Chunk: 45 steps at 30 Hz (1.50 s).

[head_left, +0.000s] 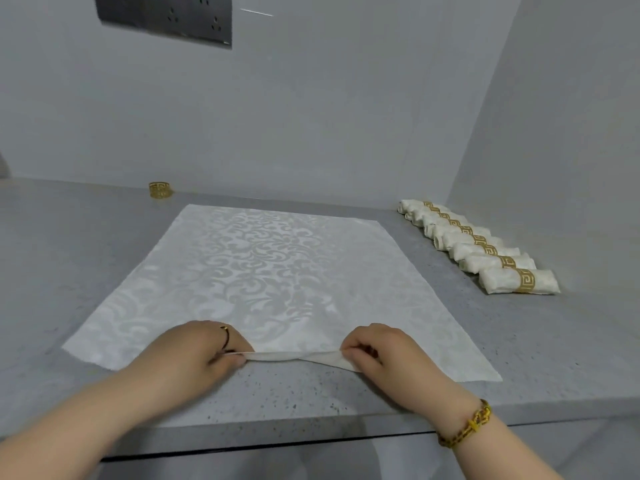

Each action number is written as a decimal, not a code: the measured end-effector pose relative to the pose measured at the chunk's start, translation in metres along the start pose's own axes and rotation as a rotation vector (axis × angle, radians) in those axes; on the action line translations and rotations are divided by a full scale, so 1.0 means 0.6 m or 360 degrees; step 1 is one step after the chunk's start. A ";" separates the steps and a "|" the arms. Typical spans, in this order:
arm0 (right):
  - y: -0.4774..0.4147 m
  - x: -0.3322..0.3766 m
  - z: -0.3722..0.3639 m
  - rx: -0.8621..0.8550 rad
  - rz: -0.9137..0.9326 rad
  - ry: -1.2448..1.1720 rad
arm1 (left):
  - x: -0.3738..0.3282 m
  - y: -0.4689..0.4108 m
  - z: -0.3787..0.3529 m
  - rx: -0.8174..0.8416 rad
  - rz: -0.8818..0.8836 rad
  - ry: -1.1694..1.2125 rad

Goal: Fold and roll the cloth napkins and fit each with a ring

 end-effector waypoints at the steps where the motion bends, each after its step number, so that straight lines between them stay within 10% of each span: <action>1: 0.001 -0.003 0.001 0.0012 -0.0048 -0.0042 | 0.007 0.001 0.007 -0.0015 0.0061 0.0078; 25: -0.012 -0.038 0.005 -0.0233 0.0559 0.0507 | 0.111 0.001 0.053 -0.0011 0.0414 0.0077; 35: 0.010 -0.064 0.025 -0.0232 0.0653 0.0476 | 0.063 0.011 0.035 -0.0240 -0.0693 -0.0435; 45: 0.046 -0.080 0.047 -0.0182 0.0389 0.0202 | 0.076 0.047 0.050 -0.0549 -0.0578 -0.0449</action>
Point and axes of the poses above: each hand's wrist, its own y-axis away from the middle knuckle, its own z-axis out of the back of the hand, x = y × z, the point moved 6 cm from there along -y, towards the middle knuckle, and after that the axes turned 12 degrees about -x, right-handed, at the moved point
